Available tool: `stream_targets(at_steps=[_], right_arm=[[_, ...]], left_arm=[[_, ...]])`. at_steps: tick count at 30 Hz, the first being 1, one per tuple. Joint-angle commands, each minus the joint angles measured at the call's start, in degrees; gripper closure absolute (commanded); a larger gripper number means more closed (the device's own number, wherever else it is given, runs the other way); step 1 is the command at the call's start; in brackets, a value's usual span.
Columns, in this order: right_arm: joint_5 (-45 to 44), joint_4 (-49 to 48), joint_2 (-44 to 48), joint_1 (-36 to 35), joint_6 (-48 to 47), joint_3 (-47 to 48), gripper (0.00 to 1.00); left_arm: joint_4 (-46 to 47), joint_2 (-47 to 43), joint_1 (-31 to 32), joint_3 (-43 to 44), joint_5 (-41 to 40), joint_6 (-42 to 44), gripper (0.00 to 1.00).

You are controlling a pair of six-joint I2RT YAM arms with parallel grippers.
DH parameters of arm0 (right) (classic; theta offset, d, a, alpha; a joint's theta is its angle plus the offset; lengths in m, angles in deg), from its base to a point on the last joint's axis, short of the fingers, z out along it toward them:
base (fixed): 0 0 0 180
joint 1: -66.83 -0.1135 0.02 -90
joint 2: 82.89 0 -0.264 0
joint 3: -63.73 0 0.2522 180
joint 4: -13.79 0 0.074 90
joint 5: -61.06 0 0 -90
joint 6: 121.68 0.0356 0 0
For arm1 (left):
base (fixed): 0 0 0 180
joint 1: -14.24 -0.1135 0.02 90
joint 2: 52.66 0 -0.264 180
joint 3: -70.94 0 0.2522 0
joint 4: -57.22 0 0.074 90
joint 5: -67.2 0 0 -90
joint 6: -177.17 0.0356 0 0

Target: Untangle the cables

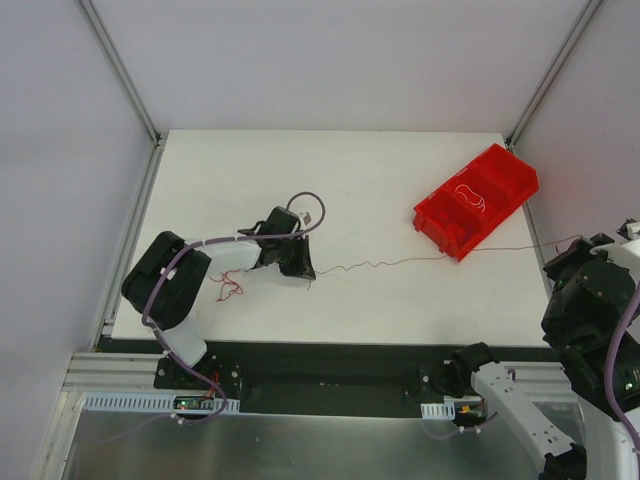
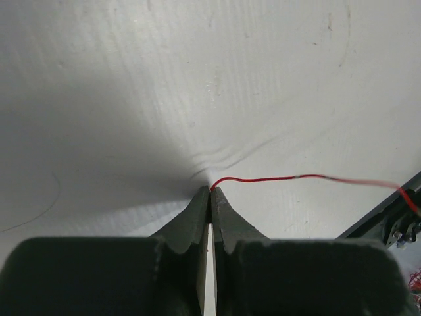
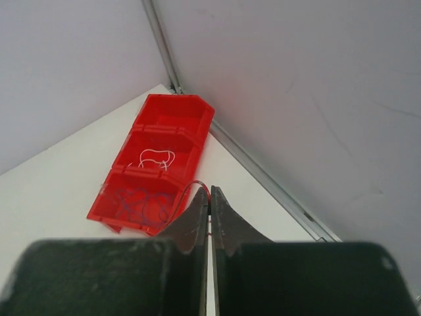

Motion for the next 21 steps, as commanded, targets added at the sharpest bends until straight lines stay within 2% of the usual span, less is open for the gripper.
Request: stream_targets(at_steps=[1,7,10,13,15,17,21], right_arm=[[-6.8,-5.0,-1.2,-0.1,-6.5,1.3,1.00],[12.9,-8.9,-2.2,-0.1,-8.4,-5.8,1.00],[31.4,-8.8,-5.3,-0.1,-8.1,-8.8,1.00],[53.7,-15.3,-9.6,-0.1,-2.0,-16.4,1.00],[63.1,-20.8,-12.9,-0.1,3.0,-21.5,1.00],[66.0,-26.3,-15.4,-0.1,7.9,-26.5,1.00],[70.9,-33.9,-21.8,-0.5,12.1,-31.1,1.00]], left_arm=[[-8.0,-1.4,-1.2,-0.7,-4.0,2.0,1.00],[-10.0,-3.5,-1.2,0.1,-3.7,3.2,1.00],[-10.0,-3.7,-0.8,2.1,4.3,4.4,1.00],[-9.9,-3.9,1.7,6.1,9.6,4.3,1.00],[-9.9,-3.5,2.9,8.9,10.8,2.6,1.00],[-9.9,-2.5,3.1,11.5,12.0,1.1,0.99],[-9.8,0.3,3.1,15.2,13.1,0.5,0.77]])
